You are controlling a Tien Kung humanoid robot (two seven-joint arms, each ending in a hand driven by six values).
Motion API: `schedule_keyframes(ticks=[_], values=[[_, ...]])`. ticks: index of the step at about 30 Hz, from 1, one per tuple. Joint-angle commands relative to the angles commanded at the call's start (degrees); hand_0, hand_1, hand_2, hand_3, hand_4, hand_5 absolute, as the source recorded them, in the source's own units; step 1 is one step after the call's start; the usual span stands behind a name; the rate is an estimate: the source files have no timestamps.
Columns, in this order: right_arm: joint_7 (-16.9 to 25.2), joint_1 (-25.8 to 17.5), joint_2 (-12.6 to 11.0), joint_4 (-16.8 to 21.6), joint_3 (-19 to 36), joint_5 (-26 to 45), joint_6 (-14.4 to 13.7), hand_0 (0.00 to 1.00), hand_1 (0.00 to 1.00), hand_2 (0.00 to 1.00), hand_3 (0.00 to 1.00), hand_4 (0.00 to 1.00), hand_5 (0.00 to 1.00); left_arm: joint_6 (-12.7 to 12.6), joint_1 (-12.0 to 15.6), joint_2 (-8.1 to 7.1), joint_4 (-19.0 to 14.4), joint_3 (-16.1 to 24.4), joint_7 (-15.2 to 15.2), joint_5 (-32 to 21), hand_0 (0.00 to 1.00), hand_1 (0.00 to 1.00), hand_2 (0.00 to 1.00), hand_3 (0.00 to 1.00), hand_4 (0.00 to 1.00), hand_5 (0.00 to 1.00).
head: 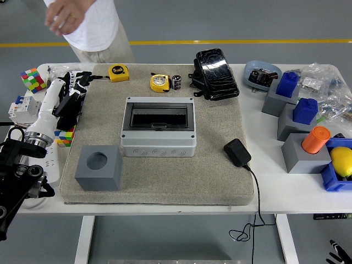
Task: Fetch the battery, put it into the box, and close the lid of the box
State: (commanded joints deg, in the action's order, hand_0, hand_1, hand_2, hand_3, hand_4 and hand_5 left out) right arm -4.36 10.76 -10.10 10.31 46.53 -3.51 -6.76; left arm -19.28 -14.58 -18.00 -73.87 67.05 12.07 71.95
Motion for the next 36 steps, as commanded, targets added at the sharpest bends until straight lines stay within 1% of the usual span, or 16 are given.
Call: schedule_keyframes(ticks=[3,4,5,13,26,36], values=[[-0.05,-0.01,0.01,0.0,0.04,-0.05,-0.02,0.623,0.679,0.657,0.543,0.912,0.478,-0.02,0.4,0.52,0.28,1.33,0.54,-1.62,0.532,0.666,0.662,0.691,0.998,0.803],[-0.05,-0.01,0.02,0.0,0.0,-0.01,-0.01,0.623,0.679,0.657,0.543,0.912,0.478,-0.01,0.48,0.6,0.36,1.61,0.55,-1.81,0.532,0.666,0.662,0.691,0.998,0.803],[-0.03,-0.01,0.02,0.0,-0.08,0.07,-0.01,0.622,0.679,0.657,0.543,0.912,0.478,0.04,0.53,0.66,0.43,1.83,0.5,-1.93,0.512,0.655,0.655,0.687,0.998,0.789],[-0.16,-0.01,0.02,0.0,0.02,0.02,-0.01,0.623,0.679,0.657,0.544,0.913,0.478,0.33,0.87,1.16,0.72,3.26,0.63,-2.72,0.502,0.649,0.653,0.686,0.998,0.789],[-0.14,0.13,-0.12,0.0,-0.19,0.3,0.03,0.623,0.679,0.657,0.544,0.913,0.479,1.56,0.89,1.67,0.94,4.68,-0.82,-1.78,0.491,0.642,0.647,0.686,0.998,0.786],[-0.17,0.28,-0.29,0.0,-0.09,0.3,0.21,0.622,0.679,0.657,0.544,0.915,0.48,2.05,0.81,1.9,1.09,5.7,-1.46,-1.31,0.488,0.637,0.646,0.683,0.998,0.776]])
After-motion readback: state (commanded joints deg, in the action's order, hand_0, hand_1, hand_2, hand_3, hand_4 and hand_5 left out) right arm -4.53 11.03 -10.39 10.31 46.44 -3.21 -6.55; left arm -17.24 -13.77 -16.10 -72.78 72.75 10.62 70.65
